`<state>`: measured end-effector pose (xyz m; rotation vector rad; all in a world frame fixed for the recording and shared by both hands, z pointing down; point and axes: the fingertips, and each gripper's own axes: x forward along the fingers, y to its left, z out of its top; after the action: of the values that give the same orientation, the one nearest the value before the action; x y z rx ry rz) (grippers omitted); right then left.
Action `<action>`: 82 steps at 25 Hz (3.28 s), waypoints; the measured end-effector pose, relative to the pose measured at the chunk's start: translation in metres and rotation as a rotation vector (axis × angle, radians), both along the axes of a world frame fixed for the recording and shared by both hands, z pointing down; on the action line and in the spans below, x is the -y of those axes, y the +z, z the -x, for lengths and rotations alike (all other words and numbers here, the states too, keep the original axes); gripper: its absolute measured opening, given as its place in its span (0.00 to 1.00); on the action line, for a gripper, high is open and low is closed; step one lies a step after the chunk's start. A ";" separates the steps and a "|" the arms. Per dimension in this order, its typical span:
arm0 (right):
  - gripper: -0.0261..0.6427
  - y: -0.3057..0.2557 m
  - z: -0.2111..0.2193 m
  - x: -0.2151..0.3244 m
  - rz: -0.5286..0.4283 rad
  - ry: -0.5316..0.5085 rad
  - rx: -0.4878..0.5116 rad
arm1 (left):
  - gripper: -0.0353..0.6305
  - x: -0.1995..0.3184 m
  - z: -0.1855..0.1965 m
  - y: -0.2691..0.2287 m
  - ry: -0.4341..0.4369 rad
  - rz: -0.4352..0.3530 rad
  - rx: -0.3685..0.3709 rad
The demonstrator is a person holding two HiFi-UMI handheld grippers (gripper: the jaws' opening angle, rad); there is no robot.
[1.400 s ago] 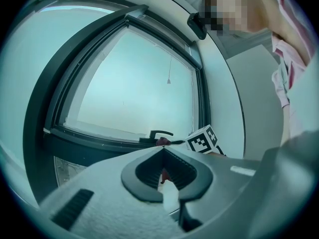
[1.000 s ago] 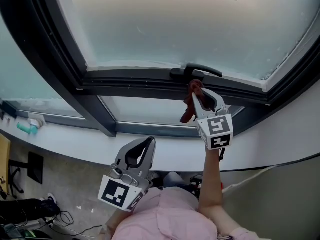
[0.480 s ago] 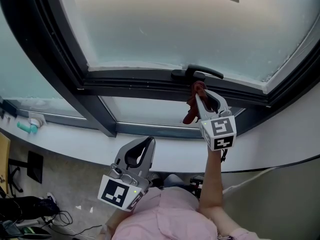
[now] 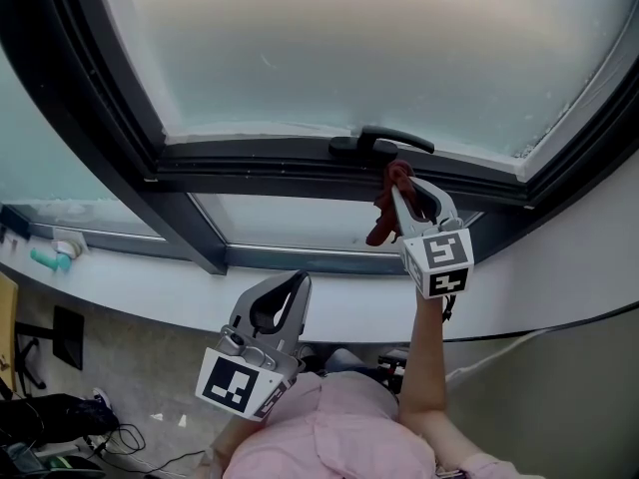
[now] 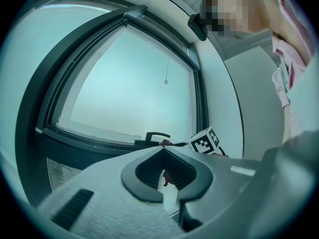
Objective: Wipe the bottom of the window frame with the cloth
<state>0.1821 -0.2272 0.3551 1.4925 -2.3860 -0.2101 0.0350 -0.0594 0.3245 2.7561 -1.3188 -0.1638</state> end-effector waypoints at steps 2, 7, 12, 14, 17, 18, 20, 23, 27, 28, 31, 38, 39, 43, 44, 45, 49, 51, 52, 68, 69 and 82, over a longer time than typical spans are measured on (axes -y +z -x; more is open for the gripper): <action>0.14 0.000 -0.003 0.000 0.001 -0.003 0.005 | 0.05 0.000 -0.005 -0.001 0.006 0.001 0.000; 0.14 0.000 -0.009 0.000 0.000 -0.006 0.008 | 0.05 -0.001 -0.012 -0.002 0.007 0.004 0.001; 0.14 0.000 -0.014 -0.001 -0.002 -0.002 0.004 | 0.05 -0.004 -0.016 0.001 0.000 0.010 0.004; 0.14 0.000 -0.018 -0.001 0.000 0.000 0.006 | 0.05 -0.005 -0.017 0.001 -0.007 0.010 0.004; 0.14 0.000 -0.021 -0.001 0.002 -0.005 0.012 | 0.05 -0.005 -0.020 0.000 -0.015 0.008 0.006; 0.14 0.000 -0.022 -0.001 0.004 -0.009 0.013 | 0.05 -0.005 -0.022 -0.001 -0.016 0.007 0.005; 0.14 0.000 -0.023 -0.002 0.011 -0.015 0.014 | 0.05 -0.005 -0.027 -0.003 -0.015 0.004 0.005; 0.14 0.001 -0.030 -0.002 0.020 -0.023 0.012 | 0.05 -0.003 -0.034 -0.006 -0.014 0.001 0.003; 0.14 0.000 -0.039 -0.002 0.023 -0.028 0.013 | 0.05 0.000 -0.046 -0.009 -0.012 -0.004 0.000; 0.14 0.000 -0.043 -0.002 0.024 -0.027 0.014 | 0.05 0.001 -0.050 -0.009 -0.009 -0.005 0.001; 0.14 0.000 -0.053 -0.002 0.024 -0.027 0.016 | 0.05 0.003 -0.061 -0.009 0.001 -0.005 0.002; 0.14 0.000 -0.072 -0.003 0.007 -0.031 0.028 | 0.05 0.004 -0.083 -0.004 0.012 -0.018 -0.006; 0.14 0.000 -0.075 -0.003 0.005 -0.030 0.029 | 0.05 0.004 -0.086 -0.004 0.016 -0.019 -0.007; 0.14 0.001 -0.087 -0.004 0.007 -0.026 0.044 | 0.05 0.005 -0.093 -0.003 0.016 -0.019 -0.006; 0.15 0.001 -0.089 -0.004 0.006 -0.025 0.045 | 0.05 0.005 -0.094 -0.003 0.015 -0.020 -0.006; 0.14 0.000 -0.091 -0.004 0.004 -0.023 0.046 | 0.05 0.005 -0.096 -0.004 0.014 -0.021 -0.006; 0.14 0.000 -0.098 -0.005 0.000 -0.018 0.049 | 0.05 0.004 -0.101 -0.003 0.012 -0.018 -0.003; 0.15 -0.001 -0.102 -0.005 0.000 -0.016 0.052 | 0.05 0.004 -0.102 -0.003 0.009 -0.018 -0.003; 0.14 -0.001 -0.105 -0.005 0.001 -0.014 0.053 | 0.05 0.004 -0.103 -0.003 0.008 -0.017 -0.003; 0.14 0.000 -0.149 -0.007 -0.003 0.047 0.082 | 0.05 -0.002 -0.119 -0.004 0.004 -0.031 0.001; 0.14 0.001 -0.151 -0.007 -0.003 0.048 0.083 | 0.05 -0.002 -0.119 -0.004 0.004 -0.031 0.001; 0.14 0.002 -0.176 -0.008 -0.006 0.100 0.107 | 0.05 0.006 -0.121 -0.003 0.001 -0.028 -0.008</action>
<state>0.3582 -0.2190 0.3571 1.6602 -2.3853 -0.1173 0.1555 -0.0651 0.3213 2.7761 -1.3236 -0.1952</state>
